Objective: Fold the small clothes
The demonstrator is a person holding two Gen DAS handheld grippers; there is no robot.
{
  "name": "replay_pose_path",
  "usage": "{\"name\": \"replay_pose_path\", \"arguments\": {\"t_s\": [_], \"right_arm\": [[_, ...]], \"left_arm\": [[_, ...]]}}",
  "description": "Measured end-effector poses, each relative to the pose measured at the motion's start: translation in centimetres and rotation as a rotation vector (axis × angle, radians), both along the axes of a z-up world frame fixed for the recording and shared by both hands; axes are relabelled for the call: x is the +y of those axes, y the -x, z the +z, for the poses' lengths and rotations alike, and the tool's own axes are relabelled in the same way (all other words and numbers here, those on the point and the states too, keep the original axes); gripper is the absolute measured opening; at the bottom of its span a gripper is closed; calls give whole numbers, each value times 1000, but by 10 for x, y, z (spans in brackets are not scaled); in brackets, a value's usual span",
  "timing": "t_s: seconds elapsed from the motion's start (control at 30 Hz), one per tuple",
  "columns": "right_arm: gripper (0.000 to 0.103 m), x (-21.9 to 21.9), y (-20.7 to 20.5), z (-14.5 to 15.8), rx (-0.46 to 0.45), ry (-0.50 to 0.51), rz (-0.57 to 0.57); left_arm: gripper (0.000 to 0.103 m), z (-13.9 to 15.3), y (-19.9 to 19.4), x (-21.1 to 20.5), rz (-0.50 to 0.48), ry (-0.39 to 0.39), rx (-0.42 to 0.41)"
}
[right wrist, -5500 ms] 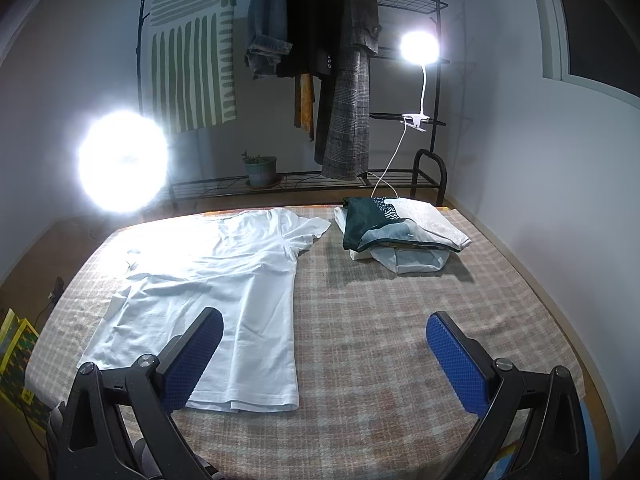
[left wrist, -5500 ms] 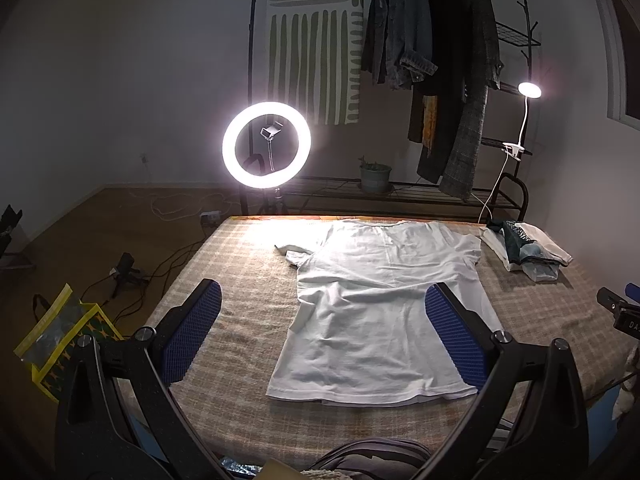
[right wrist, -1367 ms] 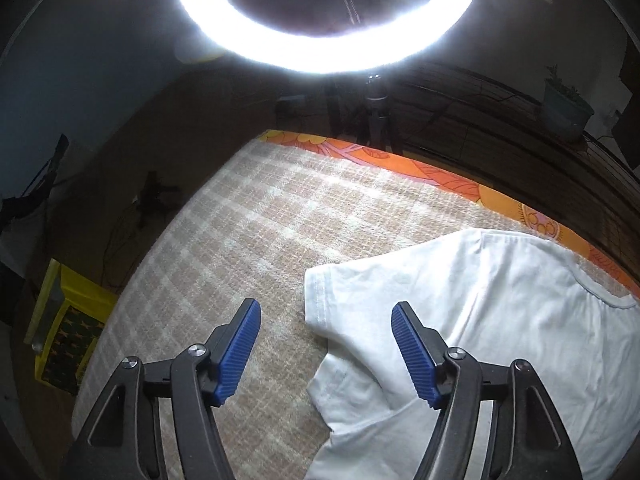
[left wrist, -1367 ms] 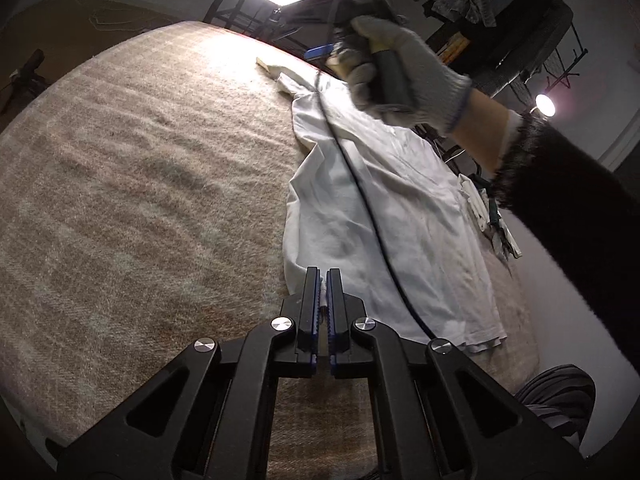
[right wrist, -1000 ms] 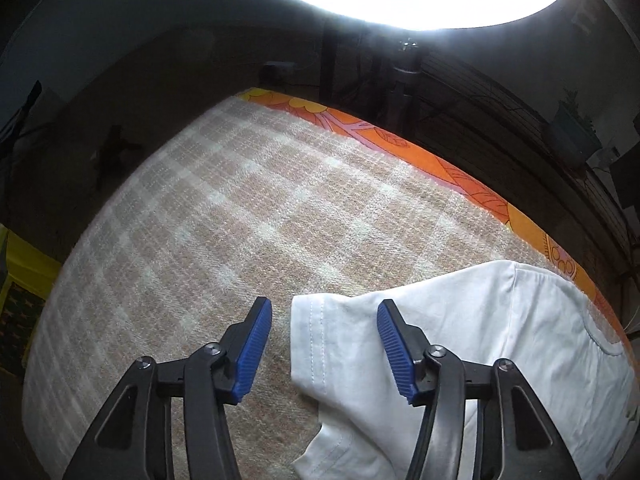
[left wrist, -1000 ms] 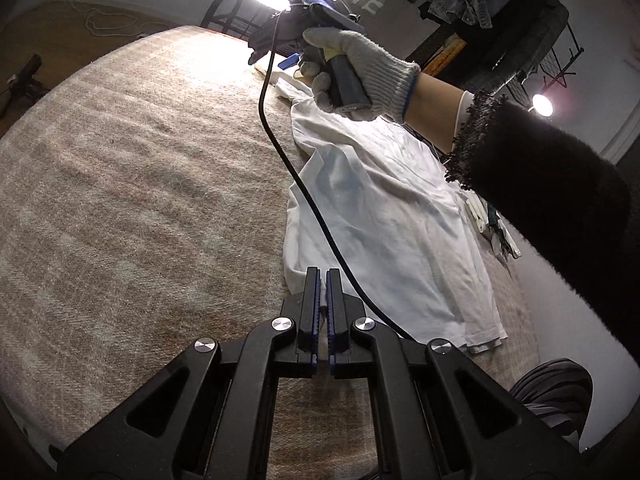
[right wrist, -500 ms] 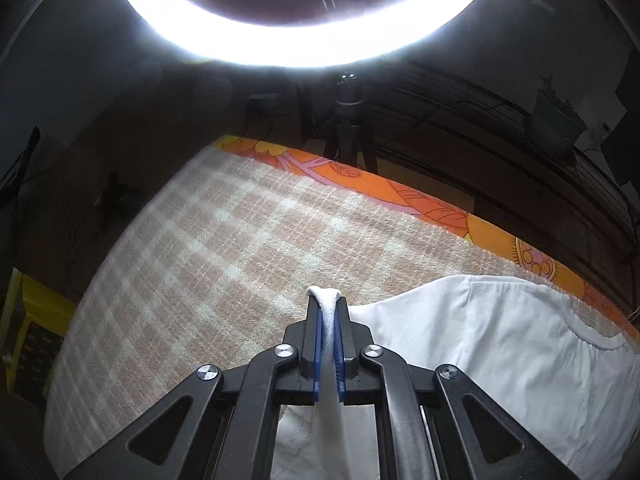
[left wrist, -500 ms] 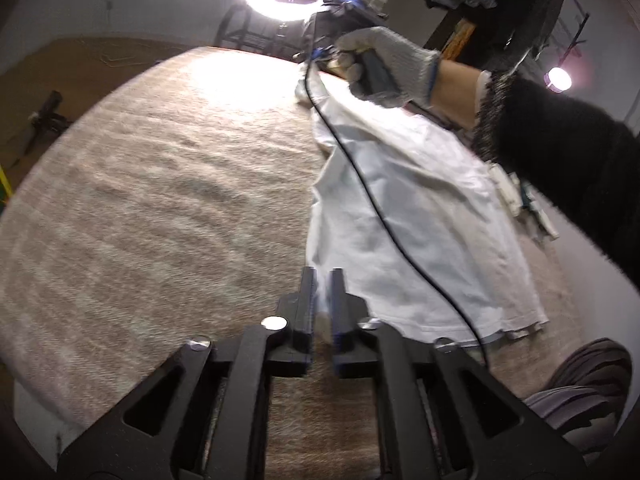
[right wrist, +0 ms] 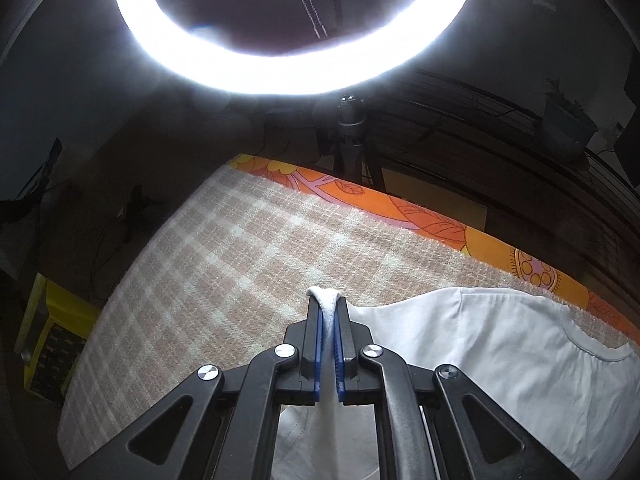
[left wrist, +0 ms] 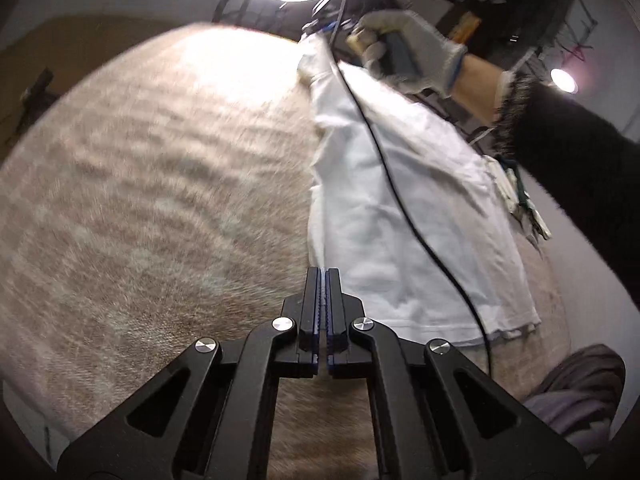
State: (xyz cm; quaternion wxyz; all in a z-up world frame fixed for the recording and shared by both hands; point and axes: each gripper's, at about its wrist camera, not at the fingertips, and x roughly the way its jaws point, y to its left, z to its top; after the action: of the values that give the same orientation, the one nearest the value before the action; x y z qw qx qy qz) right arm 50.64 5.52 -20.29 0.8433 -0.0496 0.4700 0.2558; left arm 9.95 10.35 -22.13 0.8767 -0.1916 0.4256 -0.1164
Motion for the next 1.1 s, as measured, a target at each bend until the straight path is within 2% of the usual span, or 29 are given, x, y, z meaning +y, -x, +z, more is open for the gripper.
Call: {"name": "replay_pose_path", "arguments": {"t_s": [0.1, 0.23, 0.5, 0.6, 0.8, 0.87, 0.9, 0.93, 0.97, 1.0, 1.03, 1.1], "right_arm": [[1, -22, -4, 12, -6, -59, -23], [1, -55, -8, 28, -1, -166, -65], [1, -123, -1, 49, -60, -220, -86], [1, -158, -1, 43, -62, -220, -126], [1, -221, -11, 7, -15, -184, -256], [4, -232, -15, -6, 18, -168, -276], [9, -234, -16, -10, 30, -159, -280], [27, -237, -17, -13, 31, -134, -291], [37, -240, -18, -14, 22, -110, -305], [43, -243, -16, -14, 5, -92, -320], [43, -249, -15, -11, -2, -96, -328], [45, -265, -12, -3, 1, -133, -338]], "left_arm": [[0, 17, 8, -13, -33, -62, -52], [0, 30, 9, -31, -98, -87, -89], [0, 48, 8, -88, -283, -140, -118], [0, 47, 2, -108, -357, -143, -99], [0, 40, -12, -143, -472, -130, -58], [0, 36, -18, -154, -525, -116, -22], [0, 34, -21, -160, -552, -118, -5], [5, 35, -23, -164, -559, -128, -1], [9, 36, -23, -166, -564, -133, -3], [22, 38, -23, -168, -572, -140, -6], [38, 41, -22, -169, -576, -145, -15], [45, 50, -19, -167, -571, -150, -46]]}}
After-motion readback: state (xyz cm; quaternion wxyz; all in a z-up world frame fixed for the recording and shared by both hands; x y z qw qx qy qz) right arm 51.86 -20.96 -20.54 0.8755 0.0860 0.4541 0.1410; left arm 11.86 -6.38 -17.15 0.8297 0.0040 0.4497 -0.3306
